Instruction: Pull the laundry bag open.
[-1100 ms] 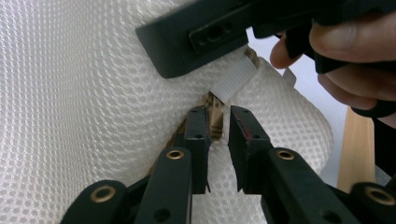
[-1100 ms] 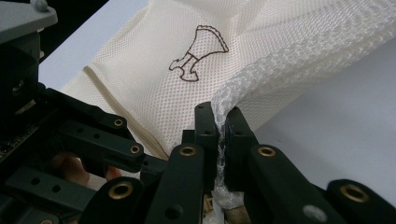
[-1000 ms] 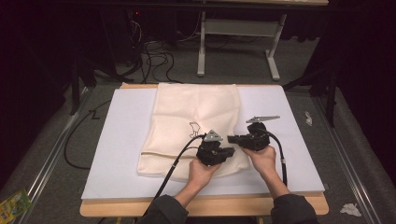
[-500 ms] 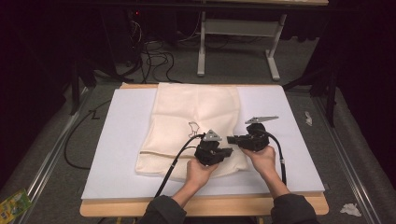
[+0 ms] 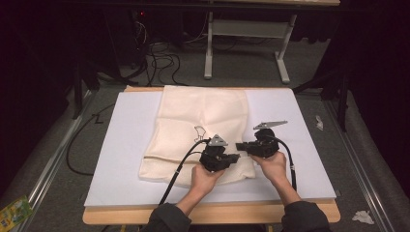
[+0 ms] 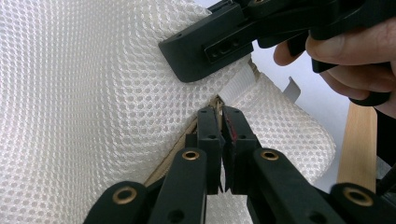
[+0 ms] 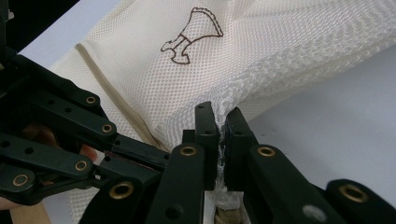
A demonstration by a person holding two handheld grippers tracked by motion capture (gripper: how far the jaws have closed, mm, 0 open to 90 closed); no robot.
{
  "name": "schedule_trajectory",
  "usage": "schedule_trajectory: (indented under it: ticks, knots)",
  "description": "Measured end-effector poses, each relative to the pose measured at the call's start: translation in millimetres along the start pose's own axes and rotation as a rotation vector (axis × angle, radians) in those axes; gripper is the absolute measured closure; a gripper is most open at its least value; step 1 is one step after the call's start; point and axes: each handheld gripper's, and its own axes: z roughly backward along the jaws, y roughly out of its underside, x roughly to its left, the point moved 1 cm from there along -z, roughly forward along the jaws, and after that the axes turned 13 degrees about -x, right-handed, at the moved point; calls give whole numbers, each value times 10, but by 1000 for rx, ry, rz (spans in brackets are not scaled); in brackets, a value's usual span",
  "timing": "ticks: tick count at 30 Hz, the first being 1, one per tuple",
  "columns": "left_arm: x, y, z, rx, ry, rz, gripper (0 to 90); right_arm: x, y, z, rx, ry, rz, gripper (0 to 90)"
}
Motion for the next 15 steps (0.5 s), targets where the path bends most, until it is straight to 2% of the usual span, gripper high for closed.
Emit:
schedule_trajectory:
  ticks: [15]
  knots:
    - [4,-7,56,5,-13,-16,870,-3,6,12,1,-10,9,889]
